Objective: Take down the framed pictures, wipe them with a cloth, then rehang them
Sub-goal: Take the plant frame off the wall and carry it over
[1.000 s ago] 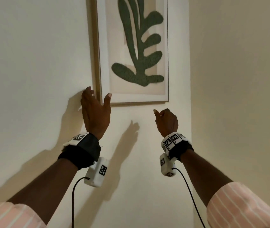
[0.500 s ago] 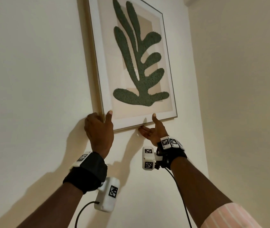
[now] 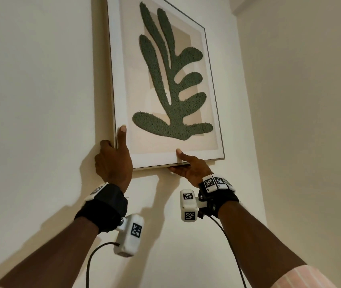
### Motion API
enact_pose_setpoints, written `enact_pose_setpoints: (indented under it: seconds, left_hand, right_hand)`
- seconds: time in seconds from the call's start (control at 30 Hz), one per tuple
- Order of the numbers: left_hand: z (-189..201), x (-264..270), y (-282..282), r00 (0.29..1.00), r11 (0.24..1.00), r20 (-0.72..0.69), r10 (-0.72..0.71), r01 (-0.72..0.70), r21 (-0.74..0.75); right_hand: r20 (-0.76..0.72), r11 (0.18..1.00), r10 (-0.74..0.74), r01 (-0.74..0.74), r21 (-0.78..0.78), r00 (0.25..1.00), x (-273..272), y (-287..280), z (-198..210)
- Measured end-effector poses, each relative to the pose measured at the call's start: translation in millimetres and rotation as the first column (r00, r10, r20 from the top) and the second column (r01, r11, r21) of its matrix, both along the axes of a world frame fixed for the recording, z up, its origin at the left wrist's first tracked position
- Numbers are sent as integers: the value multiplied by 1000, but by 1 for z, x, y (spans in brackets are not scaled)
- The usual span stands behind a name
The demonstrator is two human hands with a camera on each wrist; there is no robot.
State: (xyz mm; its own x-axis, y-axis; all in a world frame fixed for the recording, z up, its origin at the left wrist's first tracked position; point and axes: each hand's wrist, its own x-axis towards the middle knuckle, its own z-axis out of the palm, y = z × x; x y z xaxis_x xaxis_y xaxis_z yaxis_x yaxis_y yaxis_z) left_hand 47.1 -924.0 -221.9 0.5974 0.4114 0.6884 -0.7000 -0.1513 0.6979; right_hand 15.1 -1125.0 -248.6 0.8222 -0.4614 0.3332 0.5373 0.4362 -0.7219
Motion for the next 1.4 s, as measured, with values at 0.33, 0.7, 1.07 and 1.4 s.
enact_pose_setpoints:
  seconds: [0.33, 0.7, 1.07, 1.4]
  left_hand:
    - [-7, -3, 0, 990, 995, 132, -54, 65, -82]
    - [-102, -15, 29, 911, 915, 112, -397, 402, -31]
    - [-215, -23, 80, 810, 779, -101, -577, 583, 231]
    - [-310, -107, 144, 469, 367, -631, -618, 882, 296]
  right_hand:
    - [18, 996, -88, 89, -32, 996, -30, -1, 3]
    - [-307, 316, -934, 823, -473, 182, -177, -72, -86]
    - [-640, 236, -761, 871, -430, -109, -295, 88, -254]
    - [-722, 24, -498, 824, -565, -481, -434, 271, -332]
